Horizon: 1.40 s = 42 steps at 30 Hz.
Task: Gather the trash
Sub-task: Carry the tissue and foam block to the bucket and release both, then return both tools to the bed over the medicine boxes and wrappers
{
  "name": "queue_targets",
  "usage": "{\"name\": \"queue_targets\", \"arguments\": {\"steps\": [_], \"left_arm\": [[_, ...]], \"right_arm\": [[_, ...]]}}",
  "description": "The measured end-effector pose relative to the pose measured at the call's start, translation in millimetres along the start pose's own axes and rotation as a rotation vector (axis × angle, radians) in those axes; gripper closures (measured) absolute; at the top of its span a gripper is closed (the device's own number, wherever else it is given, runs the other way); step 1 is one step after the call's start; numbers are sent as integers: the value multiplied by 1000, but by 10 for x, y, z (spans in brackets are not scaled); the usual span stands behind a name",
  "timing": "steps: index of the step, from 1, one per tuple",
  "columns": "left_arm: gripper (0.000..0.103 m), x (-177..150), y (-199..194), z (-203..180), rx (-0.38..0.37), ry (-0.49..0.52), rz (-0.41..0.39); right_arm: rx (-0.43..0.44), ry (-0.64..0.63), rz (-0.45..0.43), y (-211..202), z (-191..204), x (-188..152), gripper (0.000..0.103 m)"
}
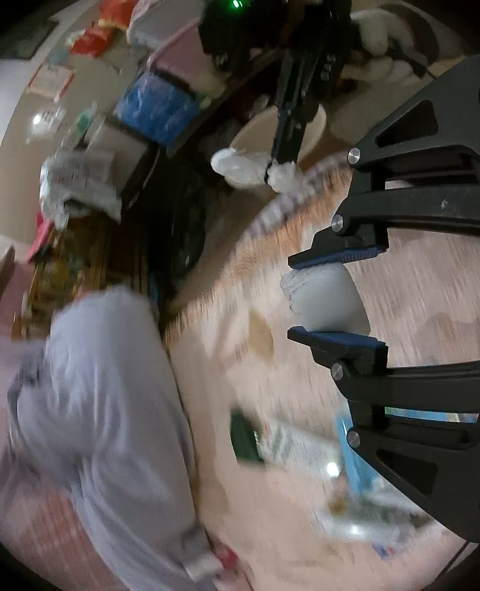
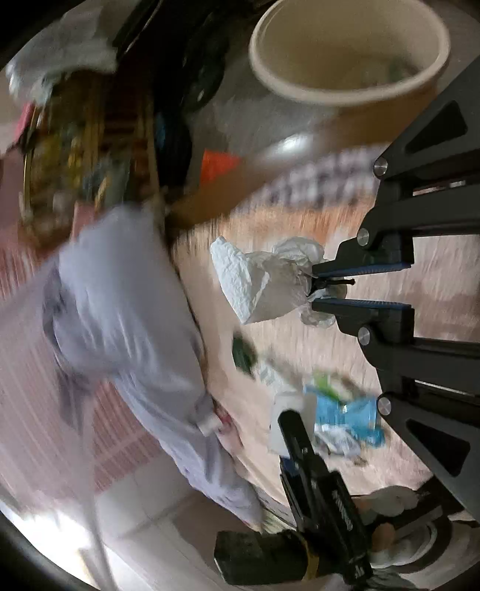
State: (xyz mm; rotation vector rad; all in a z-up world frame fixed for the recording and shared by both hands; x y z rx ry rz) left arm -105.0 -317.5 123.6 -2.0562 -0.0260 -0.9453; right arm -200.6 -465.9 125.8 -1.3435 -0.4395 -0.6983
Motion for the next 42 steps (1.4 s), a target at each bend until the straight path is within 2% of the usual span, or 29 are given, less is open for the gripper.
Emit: {"name": "queue_targets", "arguments": {"steps": [9,14,17,19,20,21,22,26,28,34,42], "left_arm": [[73,91,629,-1187,-224,61,99],[71,132,999,-1629,-323,39,155],[66,154,1193,-1864,-394,23,184],[52,170,1283,-2005,-439,11,187],[47,181,1324,-2056,-453,0,187],[42,187,1346,-2085,-456,-5,188],[41,192,1375,-2106,-456,-11,191],[41,190,1382,-2066,-422,5,196],[41,186,1321,-1965,-360,29,174],[41,104,1034,-1481,-157,85,88],[41,-121,705,-698,82,41,11]], "right_arm": [[-200,192,-6,-507,-1222,-361,92],[-282,280,-5,-641,-1776,-530,92],[-324,318,-7,-702,-2030,-631,92],[-343,348,-14,-721,-2151,-666,86],[-346,370,-23,-744,-2223,-694,72],[-347,388,-30,-747,-2267,-710,62],[-346,398,-37,-754,-2304,-725,53],[-353,403,-31,-707,-2335,-763,52],[-316,416,-24,-642,-2303,-765,52],[-278,362,1,-420,-1983,-717,52],[-193,260,24,-69,-1301,-553,52]]}}
Point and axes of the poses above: each gripper's, at about its wrist camera, not at the fingertips, and y roughly the way its jaws point, z to its left, x to its top, the point moved 5 cm from there along y, roughly the way its jaws point, and after that the axes turned 8 degrees about -y, right-handed, at the moved point
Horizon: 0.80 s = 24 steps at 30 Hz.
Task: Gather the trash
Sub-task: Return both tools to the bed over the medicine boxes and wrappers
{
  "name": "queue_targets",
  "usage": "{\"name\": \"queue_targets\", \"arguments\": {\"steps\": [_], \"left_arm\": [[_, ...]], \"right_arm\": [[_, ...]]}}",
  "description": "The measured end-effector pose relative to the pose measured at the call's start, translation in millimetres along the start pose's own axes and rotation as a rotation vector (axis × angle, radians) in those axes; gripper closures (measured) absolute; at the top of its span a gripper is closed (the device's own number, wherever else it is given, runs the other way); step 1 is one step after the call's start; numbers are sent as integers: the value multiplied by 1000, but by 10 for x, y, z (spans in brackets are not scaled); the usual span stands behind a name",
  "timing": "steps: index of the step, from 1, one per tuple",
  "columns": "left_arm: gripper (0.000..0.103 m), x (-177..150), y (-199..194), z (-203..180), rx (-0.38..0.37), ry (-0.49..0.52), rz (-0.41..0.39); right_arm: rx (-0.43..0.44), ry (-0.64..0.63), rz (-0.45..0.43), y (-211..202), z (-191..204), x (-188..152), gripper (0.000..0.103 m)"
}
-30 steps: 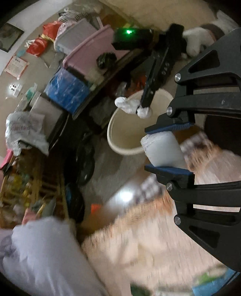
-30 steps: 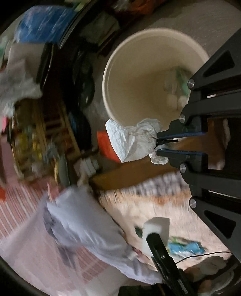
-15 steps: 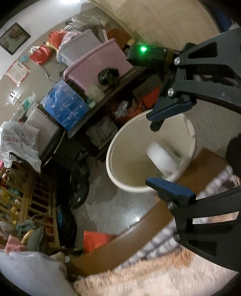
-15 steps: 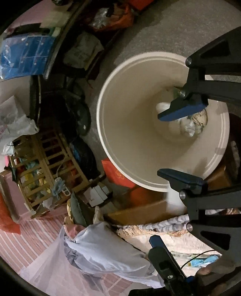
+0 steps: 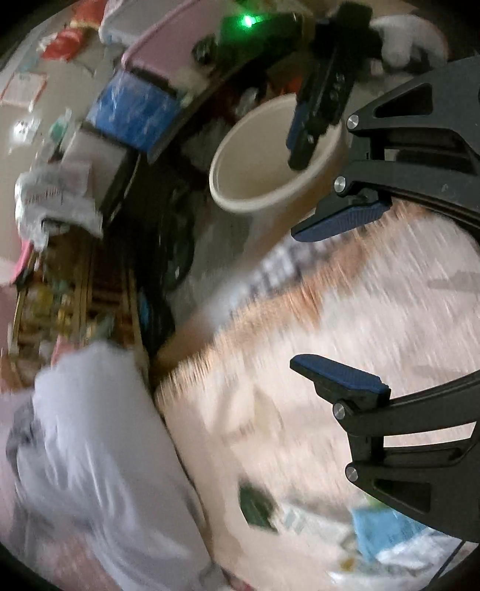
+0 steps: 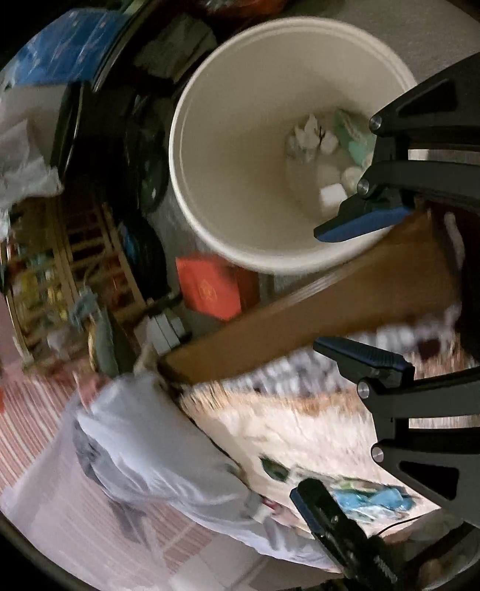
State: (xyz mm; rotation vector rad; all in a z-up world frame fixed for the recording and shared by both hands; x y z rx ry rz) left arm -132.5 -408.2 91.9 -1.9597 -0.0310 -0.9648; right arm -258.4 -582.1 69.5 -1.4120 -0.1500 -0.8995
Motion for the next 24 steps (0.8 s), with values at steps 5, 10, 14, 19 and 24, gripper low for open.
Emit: {"name": "queue_targets", "arguments": {"steps": [5,10,14,19,24], "left_arm": [[41,-133,-207,484,116,-36,-34],[41,-228,-461,923,215,-55,-72],[41,-268,-646,1172,263,-81,-87],[41,-327,-906,1523,296,-131,-95],[41,-442,-1202,1946,344,-166,-97]], "right_arm": [[25,-84,5,94,490,11,52],[66,-152,25,193,937,-27,52],[95,-212,42,278,1296,-73,52],[123,-296,62,350,1736,-124,52],[157,-389,90,433,2151,-224,52]]}}
Point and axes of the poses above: each gripper's, at about its wrist camera, not at the fingertips, and y roughly the way its jaws point, z to its left, x to its top, the point moved 5 cm from there along y, roughly the way its jaws point, and after that the axes turned 8 degrees about -y, right-handed, at the moved point
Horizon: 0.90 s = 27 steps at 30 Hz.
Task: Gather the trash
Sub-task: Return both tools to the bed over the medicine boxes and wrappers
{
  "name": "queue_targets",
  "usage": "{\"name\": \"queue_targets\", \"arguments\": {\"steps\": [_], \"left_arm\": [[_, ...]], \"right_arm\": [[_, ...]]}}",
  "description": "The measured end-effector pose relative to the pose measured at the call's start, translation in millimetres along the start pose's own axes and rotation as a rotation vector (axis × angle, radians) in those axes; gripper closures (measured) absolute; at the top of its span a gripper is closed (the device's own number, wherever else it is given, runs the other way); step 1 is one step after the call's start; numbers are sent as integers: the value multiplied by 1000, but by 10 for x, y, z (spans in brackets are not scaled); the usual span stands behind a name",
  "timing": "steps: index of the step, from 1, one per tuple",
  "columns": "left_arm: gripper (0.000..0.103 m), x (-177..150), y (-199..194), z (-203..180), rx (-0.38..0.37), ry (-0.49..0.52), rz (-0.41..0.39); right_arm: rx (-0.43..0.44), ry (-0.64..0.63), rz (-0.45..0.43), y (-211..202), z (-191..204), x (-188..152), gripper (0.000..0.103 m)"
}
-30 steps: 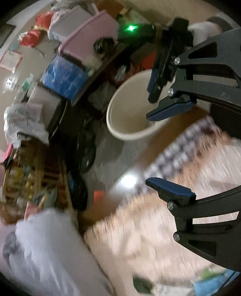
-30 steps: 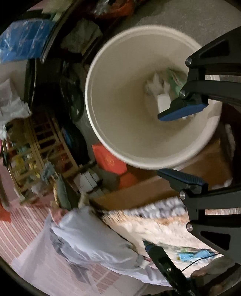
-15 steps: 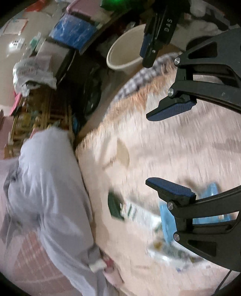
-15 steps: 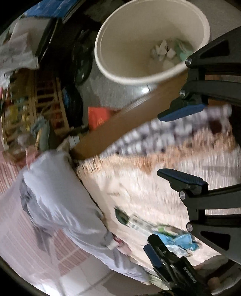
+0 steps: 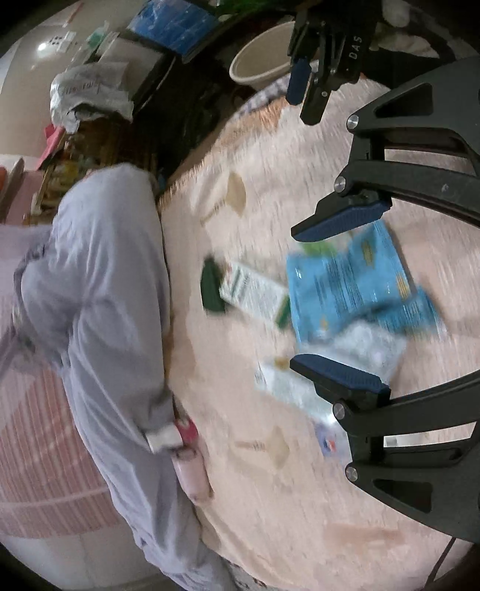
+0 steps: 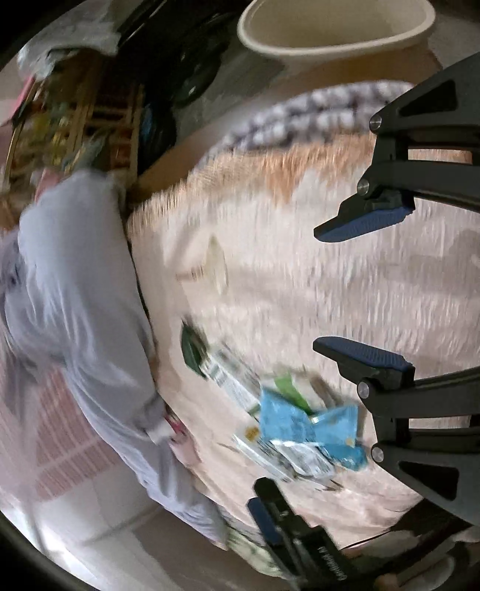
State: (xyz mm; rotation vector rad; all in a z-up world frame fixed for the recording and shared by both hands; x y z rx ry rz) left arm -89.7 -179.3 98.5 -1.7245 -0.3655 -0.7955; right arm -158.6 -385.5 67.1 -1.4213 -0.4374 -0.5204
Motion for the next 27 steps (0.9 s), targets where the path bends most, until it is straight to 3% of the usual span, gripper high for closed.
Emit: {"name": "queue_targets", "arguments": {"steps": [7,12,19,23,25,27], "left_arm": [[41,-90,-124,787,103,-50,15],[41,-202,-143,1172,110,-117,51],[41,-377,-71,1301,107,-146,93],[41,-400,-45,1254,84,-145,106],[41,-396,-26,1210,73,-140,110],[41,-384,-16,1166,59,-139,112]], "right_arm": [[56,-104,56,257,478,45,52],[97,-155,95,482,777,121,52],[195,-148,143,899,1168,213,52],[168,-235,129,1117,1423,244,52],[147,-268,105,1191,1495,256,69],[160,-269,76,1195,1500,281,79]]}}
Point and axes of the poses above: each gripper's, at about its wrist camera, not at the fingertips, and y roughly the way its jaws point, z to its left, x to its top, the point moved 5 cm from there along y, roughly the way its jaws point, and after that the axes turned 8 degrees about -y, right-handed, at the moved point
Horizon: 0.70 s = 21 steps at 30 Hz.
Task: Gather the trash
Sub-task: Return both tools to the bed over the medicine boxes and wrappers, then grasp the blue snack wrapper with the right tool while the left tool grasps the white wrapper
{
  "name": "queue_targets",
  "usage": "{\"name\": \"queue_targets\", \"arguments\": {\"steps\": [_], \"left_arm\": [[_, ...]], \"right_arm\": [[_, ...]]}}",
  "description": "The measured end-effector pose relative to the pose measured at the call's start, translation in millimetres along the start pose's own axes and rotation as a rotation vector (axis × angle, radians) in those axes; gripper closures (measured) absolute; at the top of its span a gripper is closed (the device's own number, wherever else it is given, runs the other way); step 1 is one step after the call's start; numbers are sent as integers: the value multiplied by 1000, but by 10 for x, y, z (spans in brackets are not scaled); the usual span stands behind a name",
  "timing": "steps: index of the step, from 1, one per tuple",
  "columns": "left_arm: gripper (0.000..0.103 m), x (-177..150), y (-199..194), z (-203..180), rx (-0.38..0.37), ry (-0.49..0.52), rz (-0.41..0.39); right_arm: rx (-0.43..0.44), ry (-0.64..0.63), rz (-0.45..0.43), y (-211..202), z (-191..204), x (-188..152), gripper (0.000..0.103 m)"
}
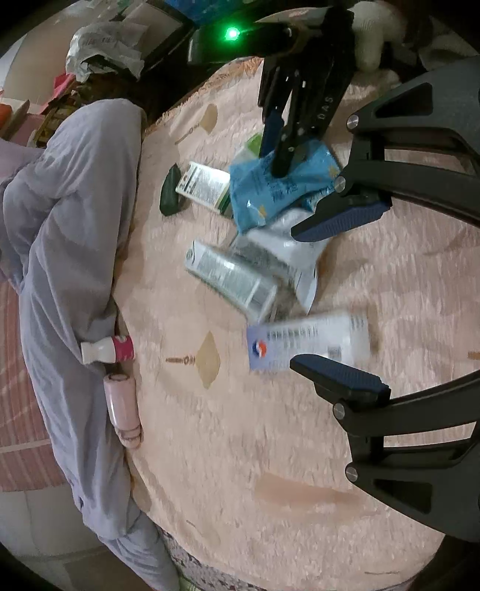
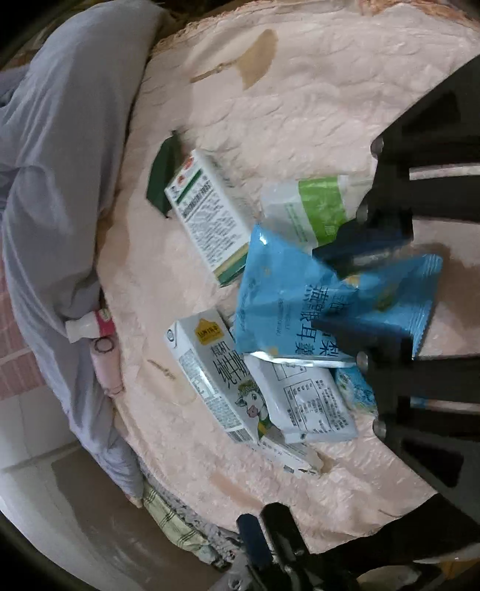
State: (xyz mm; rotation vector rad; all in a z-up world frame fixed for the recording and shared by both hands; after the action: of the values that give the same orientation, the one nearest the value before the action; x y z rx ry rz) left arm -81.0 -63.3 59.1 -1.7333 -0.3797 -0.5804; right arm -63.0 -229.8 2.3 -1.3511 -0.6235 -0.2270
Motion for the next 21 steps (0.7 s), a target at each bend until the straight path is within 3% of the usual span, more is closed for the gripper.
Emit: {"name": "queue_targets", "arguments": {"steps": [6,10,15,21], "left_arm": [[41,-28,59,-213,-46,40,19],[41,-67,130,-424,-79,78,42],[41,-52,432,-634,-54,129,97],[41,-3,899,-656,7,164,176]], "right_arm": [[-32,28,-109,-514,-269,24,83],[-92,86,-126,-896,-659,-65,83],[-113,136,-98,-1049,-964,-256,83],[-82,171,-86,-1049,-1010,-476,83]]}}
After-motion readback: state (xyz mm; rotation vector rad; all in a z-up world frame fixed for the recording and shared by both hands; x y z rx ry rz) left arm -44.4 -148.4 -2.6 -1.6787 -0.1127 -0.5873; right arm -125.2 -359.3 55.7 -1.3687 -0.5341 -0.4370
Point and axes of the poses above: each gripper's, at about its wrist camera, not at the fingertips, and y roughly the way its jaws point, z to its left, x to its top, the point moved 5 cm from there along y, roughly the way its jaws point, and after that the axes turned 8 degrees about -y, right-handed, at the moved point
